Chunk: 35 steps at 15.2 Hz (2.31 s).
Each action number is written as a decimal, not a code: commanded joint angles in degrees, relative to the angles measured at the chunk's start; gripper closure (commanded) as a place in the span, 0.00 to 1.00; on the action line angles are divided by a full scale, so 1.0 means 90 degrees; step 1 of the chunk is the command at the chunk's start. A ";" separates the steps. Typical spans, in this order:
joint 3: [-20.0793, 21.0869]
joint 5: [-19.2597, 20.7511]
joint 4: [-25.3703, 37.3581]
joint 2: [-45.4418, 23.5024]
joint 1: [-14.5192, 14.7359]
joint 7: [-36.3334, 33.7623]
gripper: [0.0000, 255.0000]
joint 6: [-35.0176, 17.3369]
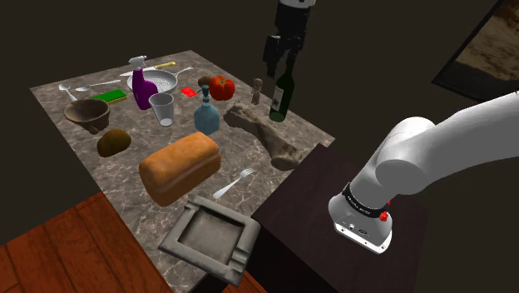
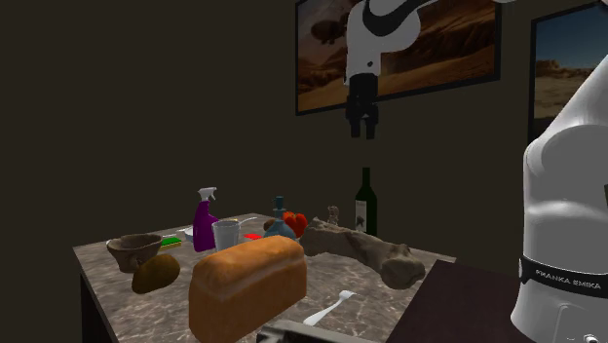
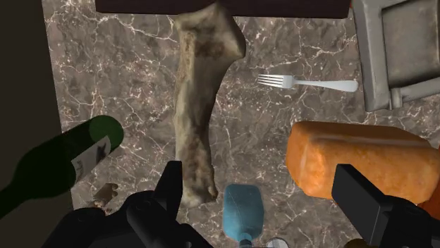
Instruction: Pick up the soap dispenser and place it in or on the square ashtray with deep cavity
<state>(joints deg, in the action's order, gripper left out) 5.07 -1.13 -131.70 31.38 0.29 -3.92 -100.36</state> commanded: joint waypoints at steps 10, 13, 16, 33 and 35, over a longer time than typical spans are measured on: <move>0.0263 0.0358 0.1408 -0.2733 -0.0070 -0.0361 0.00 -0.1226; 0.0306 0.0509 0.1953 -0.3488 -0.0057 -0.0486 0.00 -0.1398; 0.0327 0.0670 0.2579 -0.4252 -0.0021 -0.0606 0.00 -0.1495; 0.0222 0.1156 0.4804 -0.6942 0.0203 -0.0873 0.00 -0.1836; 0.0222 0.1156 0.4804 -0.6941 0.0203 -0.0873 0.00 -0.1836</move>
<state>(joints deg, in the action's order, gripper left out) 7.08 9.27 -88.19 -31.15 2.17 -11.80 -116.62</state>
